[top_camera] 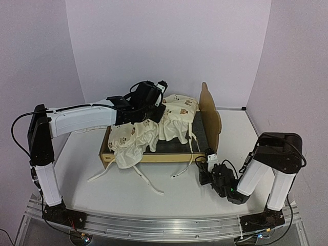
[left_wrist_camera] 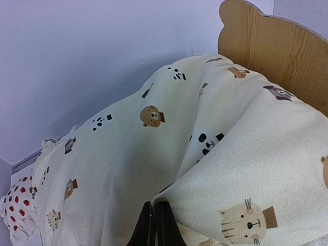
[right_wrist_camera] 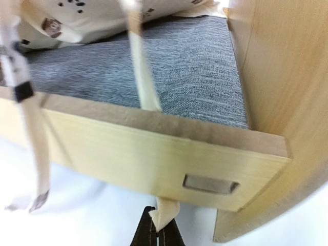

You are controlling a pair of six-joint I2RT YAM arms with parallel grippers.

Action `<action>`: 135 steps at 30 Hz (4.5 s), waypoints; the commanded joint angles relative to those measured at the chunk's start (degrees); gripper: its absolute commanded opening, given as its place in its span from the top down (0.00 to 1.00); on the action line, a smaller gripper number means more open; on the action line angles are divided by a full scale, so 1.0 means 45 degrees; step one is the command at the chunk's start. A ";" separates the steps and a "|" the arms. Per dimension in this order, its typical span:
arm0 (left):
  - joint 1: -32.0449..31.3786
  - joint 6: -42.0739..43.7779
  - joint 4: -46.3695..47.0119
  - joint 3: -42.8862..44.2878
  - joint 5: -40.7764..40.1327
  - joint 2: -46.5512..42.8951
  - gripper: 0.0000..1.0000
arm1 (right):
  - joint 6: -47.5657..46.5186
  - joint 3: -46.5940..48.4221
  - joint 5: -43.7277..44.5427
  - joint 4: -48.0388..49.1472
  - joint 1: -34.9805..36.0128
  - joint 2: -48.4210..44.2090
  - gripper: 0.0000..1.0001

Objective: Set up the pet bed

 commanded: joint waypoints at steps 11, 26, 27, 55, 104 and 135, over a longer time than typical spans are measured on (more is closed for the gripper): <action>0.0101 -0.0411 -0.0129 0.0479 0.0689 0.0014 1.00 | 0.0105 -0.0228 -0.6121 -0.5378 -0.0025 -0.4714 1.00; -0.0351 -0.2138 -0.0296 0.2212 0.2867 0.2053 1.00 | 0.1168 0.0742 -0.9257 -1.3658 0.0004 -1.0596 1.00; -0.0387 -0.2187 -0.0336 0.2391 0.2951 0.2216 1.00 | 0.1370 0.0686 -0.9297 -1.3940 0.0002 -1.1077 1.00; -0.2548 -0.1835 -0.3872 0.0982 0.2352 -0.0008 0.18 | 0.2826 0.3968 -0.8317 -2.0913 0.0019 -1.6219 1.00; -0.3632 -0.2974 0.1911 -0.5848 0.6605 -0.0804 0.52 | 0.6631 0.4685 -0.5212 -1.7259 0.0029 -0.6868 0.38; -0.5959 -0.2102 0.1992 -0.4887 0.7104 0.0021 0.50 | 0.6318 0.2075 -0.2816 -1.4928 -0.0048 -0.7130 1.00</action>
